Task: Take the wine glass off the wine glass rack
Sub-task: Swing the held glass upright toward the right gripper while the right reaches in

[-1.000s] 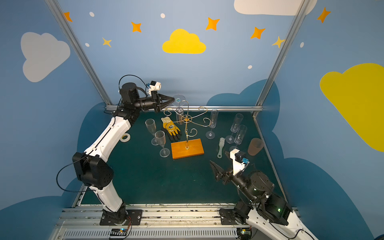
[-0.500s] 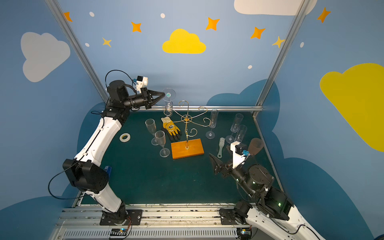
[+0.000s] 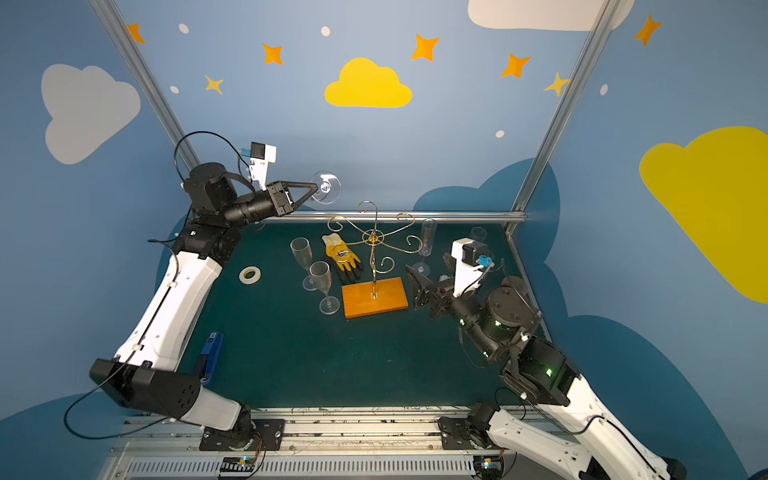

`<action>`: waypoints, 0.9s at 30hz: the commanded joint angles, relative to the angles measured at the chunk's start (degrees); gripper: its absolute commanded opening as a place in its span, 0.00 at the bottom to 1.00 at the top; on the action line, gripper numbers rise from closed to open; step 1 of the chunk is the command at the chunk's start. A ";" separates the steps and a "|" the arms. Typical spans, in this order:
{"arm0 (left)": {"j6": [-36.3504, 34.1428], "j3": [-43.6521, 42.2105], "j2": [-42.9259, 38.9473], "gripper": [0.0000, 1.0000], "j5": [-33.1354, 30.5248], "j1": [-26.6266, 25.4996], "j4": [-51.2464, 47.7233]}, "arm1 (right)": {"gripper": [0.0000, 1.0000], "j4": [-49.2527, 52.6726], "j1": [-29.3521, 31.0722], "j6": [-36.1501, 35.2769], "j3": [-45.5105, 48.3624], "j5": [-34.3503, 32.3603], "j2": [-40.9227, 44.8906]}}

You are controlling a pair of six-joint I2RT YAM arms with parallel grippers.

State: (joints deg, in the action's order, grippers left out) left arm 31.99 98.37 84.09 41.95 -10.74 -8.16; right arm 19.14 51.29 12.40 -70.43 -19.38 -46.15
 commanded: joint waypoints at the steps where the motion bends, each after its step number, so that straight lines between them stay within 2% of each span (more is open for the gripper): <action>1: -12.73 -2.81 -4.78 0.03 -4.27 -2.05 1.20 | 0.95 -1.84 -1.27 -0.98 -5.44 4.60 -3.51; 7: -27.87 -13.20 -14.46 0.03 -12.94 -7.70 4.32 | 0.92 2.01 -4.19 -0.09 -14.90 13.47 -10.78; 13: -41.50 -21.45 -21.55 0.03 -19.47 -14.49 7.05 | 0.84 5.56 -7.48 2.99 -23.15 23.70 -16.26; 17: -50.61 -24.53 -24.16 0.03 -23.10 -19.42 7.61 | 0.81 10.96 -8.77 4.60 -29.68 28.12 -20.51; 27: -73.45 -30.15 -27.70 0.03 -34.70 -33.71 9.92 | 0.72 20.19 -9.63 8.70 -37.04 42.64 -28.34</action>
State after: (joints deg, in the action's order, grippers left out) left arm -31.31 68.38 57.08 12.64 -42.39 -1.87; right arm 34.46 41.87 19.27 -105.82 17.28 -73.36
